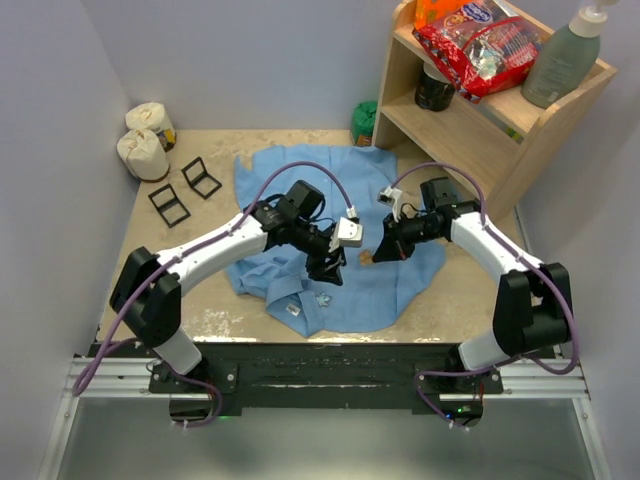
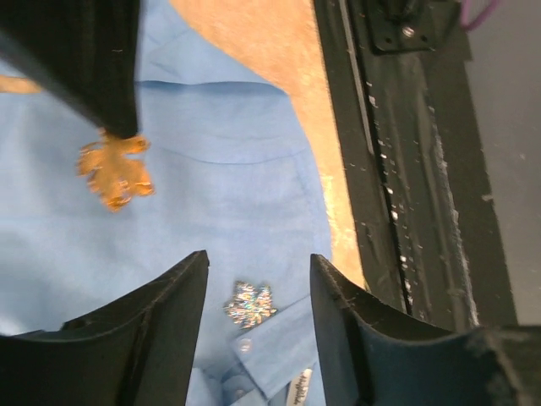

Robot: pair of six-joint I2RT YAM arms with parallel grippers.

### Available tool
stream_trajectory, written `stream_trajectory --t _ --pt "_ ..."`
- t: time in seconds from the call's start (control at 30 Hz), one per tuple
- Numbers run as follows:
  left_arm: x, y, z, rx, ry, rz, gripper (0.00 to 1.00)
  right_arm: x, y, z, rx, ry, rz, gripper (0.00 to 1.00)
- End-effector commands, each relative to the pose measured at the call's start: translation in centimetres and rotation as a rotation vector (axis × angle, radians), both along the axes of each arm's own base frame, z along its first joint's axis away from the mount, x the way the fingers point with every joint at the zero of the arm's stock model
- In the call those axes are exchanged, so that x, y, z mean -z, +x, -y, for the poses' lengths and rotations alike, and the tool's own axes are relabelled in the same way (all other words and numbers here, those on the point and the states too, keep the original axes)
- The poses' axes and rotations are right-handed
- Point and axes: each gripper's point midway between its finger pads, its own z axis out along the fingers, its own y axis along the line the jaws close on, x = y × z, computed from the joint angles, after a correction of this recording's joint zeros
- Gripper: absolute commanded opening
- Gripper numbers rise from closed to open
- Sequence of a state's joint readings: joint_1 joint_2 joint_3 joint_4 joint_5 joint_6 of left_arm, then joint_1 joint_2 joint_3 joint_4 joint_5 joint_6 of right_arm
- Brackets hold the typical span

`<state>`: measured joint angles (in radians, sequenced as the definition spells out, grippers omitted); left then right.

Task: Remove the brooch from the garment
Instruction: Close the brooch.

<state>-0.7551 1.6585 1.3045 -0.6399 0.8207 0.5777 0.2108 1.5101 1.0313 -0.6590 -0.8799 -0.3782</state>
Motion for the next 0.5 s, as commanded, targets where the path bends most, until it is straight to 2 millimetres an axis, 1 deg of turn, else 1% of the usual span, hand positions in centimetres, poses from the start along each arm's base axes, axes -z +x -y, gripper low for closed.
stream_trajectory --t 0.0,0.03,0.07,0.1,0.13,0.17,0.2,0.23,0.27,0.3,0.33,0.37,0.4,0.43,0.47 --pt "-3.1 1.1 0.0 -0.074 -0.111 0.118 0.62 -2.2 0.8 -0.1 -0.011 0.013 0.119 0.00" --pt "-3.0 1.4 0.0 -0.093 -0.107 0.128 0.65 -2.4 1.0 0.0 -0.008 0.003 0.142 0.00" --pt "-3.3 1.7 0.1 -0.105 -0.105 0.122 0.66 -2.9 1.5 0.1 -0.006 -0.007 0.193 0.00" --pt "-3.2 2.4 -0.1 -0.124 -0.098 0.108 0.68 -3.8 2.0 0.7 0.018 -0.038 0.266 0.00" --pt "-3.5 2.6 -0.1 -0.126 -0.111 0.085 0.68 -4.2 2.4 1.0 0.033 -0.056 0.307 0.00" --pt "-4.3 3.1 -0.1 -0.145 -0.128 0.065 0.68 -5.0 3.1 1.1 0.037 -0.066 0.377 0.00" --pt "-4.5 4.3 -0.6 -0.179 -0.137 0.047 0.69 -5.6 3.4 1.4 0.047 -0.089 0.424 0.00" --pt "-5.1 4.7 -0.7 -0.188 -0.155 0.026 0.71 -6.6 3.7 1.7 0.069 -0.131 0.495 0.00" --pt "-6.0 5.8 -1.0 -0.230 -0.170 0.002 0.72 -7.2 4.2 1.8 0.066 -0.158 0.566 0.00" --pt "-6.1 6.3 -1.1 -0.246 -0.169 -0.022 0.72 -7.6 4.3 1.8 0.061 -0.184 0.614 0.00" --pt "-6.6 6.5 -1.1 -0.246 -0.180 -0.048 0.72 -8.7 4.3 1.8 0.074 -0.235 0.704 0.00" --pt "-7.4 7.1 -1.3 -0.276 -0.189 -0.078 0.72 -9.2 4.4 1.8 0.062 -0.270 0.766 0.00" --pt "-7.3 7.1 -1.2 -0.280 -0.186 -0.107 0.72 -9.8 4.3 1.6 0.059 -0.291 0.817 0.00" --pt "-7.7 6.9 -1.1 -0.270 -0.199 -0.128 0.72 -10.0 4.0 0.8 0.038 -0.302 0.865 0.00" --pt "-8.0 6.9 -1.1 -0.277 -0.204 -0.149 0.72 -11.0 4.1 1.4 0.051 -0.344 0.926 0.00"
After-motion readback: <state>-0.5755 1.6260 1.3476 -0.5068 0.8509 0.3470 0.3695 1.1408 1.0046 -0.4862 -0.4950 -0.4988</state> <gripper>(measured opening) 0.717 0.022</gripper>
